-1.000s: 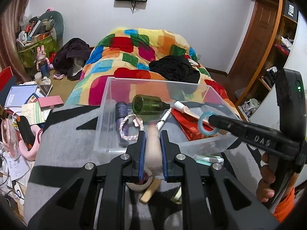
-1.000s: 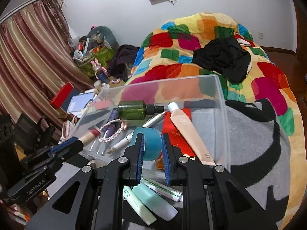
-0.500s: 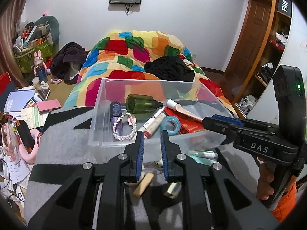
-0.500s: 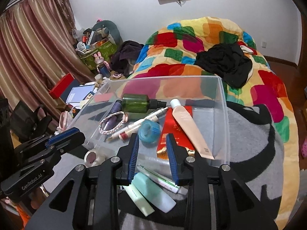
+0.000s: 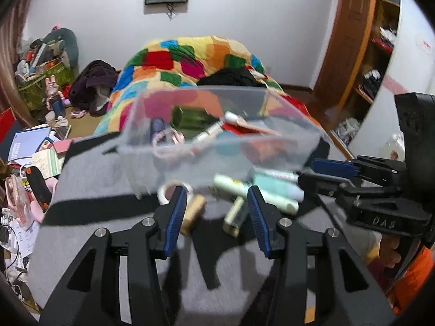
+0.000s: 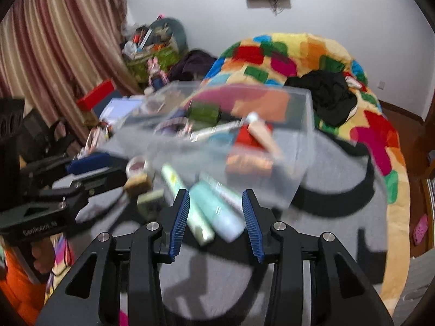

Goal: Organize objects

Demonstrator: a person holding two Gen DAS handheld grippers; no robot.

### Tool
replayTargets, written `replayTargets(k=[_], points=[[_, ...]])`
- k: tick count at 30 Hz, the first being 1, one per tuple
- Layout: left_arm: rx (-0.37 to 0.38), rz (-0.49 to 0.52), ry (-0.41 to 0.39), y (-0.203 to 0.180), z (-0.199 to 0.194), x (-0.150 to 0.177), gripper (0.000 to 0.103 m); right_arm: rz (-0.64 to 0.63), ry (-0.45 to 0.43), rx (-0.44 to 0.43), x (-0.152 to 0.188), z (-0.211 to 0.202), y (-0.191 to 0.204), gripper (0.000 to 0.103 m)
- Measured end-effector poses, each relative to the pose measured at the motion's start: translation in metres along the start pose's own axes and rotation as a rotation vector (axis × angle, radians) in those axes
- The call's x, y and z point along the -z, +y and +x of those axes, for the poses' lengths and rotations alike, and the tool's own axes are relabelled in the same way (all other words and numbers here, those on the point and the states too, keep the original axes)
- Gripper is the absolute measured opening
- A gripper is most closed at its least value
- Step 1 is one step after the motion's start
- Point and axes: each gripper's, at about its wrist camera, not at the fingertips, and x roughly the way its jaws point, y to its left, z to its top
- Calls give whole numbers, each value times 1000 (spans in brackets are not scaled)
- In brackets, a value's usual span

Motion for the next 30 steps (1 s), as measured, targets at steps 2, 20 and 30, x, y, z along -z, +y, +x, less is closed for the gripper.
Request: replayTargets(k=[2,20,30], points=[[-1,27,21,-7,8,8,46,5,38,-35,12,9,3,37],[19,30,81,-14,37,25,16,-48,78,-44,32,23,11,16],[13,55,98,-17,26,40,16,-89,127,-66,39,13,14,18]])
